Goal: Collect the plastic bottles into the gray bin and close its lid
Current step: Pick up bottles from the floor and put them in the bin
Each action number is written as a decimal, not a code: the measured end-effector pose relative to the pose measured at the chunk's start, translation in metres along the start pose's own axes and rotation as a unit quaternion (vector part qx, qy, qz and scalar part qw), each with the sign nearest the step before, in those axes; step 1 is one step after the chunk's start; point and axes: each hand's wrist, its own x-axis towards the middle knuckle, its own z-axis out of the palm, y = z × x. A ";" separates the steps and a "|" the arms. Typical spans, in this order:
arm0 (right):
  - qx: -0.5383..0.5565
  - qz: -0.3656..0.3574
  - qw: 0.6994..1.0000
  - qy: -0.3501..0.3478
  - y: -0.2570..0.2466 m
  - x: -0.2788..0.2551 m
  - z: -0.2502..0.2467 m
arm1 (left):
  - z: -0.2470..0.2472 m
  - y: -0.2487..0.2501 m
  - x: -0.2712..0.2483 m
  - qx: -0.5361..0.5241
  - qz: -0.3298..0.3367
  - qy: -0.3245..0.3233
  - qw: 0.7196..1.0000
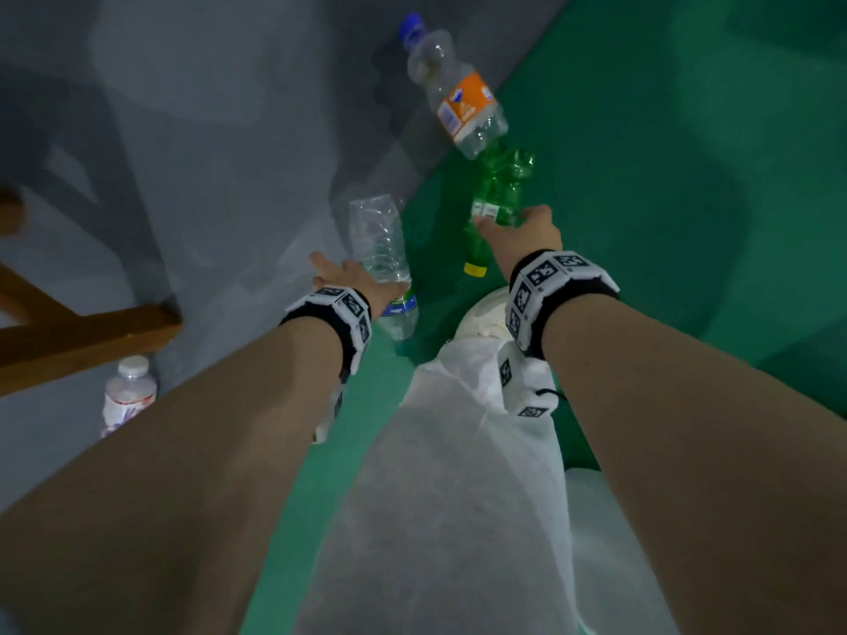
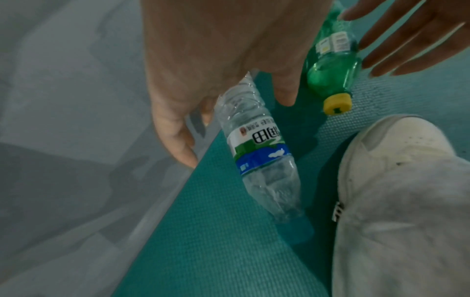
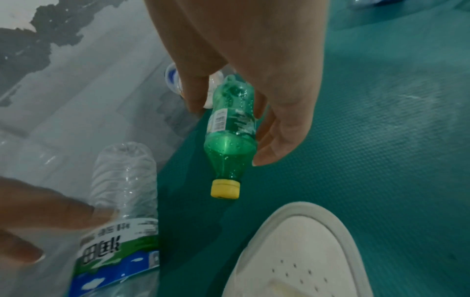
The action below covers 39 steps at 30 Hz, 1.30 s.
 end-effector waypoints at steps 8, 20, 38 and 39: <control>-0.083 -0.003 0.996 -0.027 -0.006 0.031 0.015 | 0.011 0.018 0.040 -0.071 0.054 0.081 0.993; -0.012 0.014 1.000 -0.015 0.030 -0.031 -0.058 | 0.003 0.024 -0.036 -0.042 0.122 0.102 0.986; 0.182 0.092 0.979 0.016 0.200 -0.180 -0.193 | 0.075 0.126 -0.244 0.082 0.327 0.123 0.933; 0.190 0.095 0.977 0.023 0.211 -0.184 -0.200 | 0.085 0.134 -0.256 0.090 0.337 0.120 0.929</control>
